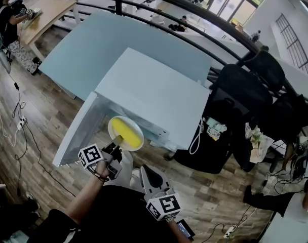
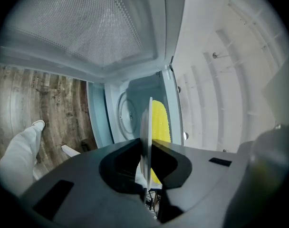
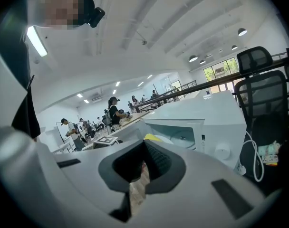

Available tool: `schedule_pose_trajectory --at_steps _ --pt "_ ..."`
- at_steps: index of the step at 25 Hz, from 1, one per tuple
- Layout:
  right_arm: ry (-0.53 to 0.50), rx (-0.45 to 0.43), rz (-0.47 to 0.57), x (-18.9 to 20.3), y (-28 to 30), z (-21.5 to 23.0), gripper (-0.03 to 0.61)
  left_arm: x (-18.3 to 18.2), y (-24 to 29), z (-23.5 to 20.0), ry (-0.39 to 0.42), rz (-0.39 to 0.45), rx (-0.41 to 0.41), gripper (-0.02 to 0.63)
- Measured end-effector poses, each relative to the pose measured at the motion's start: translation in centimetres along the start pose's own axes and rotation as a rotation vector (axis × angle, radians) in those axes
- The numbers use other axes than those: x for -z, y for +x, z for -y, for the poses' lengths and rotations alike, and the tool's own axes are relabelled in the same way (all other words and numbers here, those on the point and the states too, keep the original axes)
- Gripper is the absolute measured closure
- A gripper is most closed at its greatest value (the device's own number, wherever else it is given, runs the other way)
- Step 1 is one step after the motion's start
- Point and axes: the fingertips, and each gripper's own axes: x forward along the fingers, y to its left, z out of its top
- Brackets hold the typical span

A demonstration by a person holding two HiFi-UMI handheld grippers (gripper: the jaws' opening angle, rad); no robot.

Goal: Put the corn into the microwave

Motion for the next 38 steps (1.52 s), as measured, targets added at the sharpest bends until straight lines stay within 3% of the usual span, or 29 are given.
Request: schedule_pose_trajectory --at_steps 6,15,38 --pt "-0.003 0.017 -0.016 -1.0 2.5 0.7 0.571 -1.3 3.3 -1.3 0.008 -0.014 -0.014 0.580" --pt "0.009 0.031 -0.031 -1.6 4.9 1.7 0.571 -3.3 7.8 -3.4 -0.028 0.030 -0.031 0.580" --pt "0.059 0.138 -0.053 -1.2 5.9 5.1 0.571 -6.0 12.9 -6.8 -0.030 0.056 -0.124 0.578"
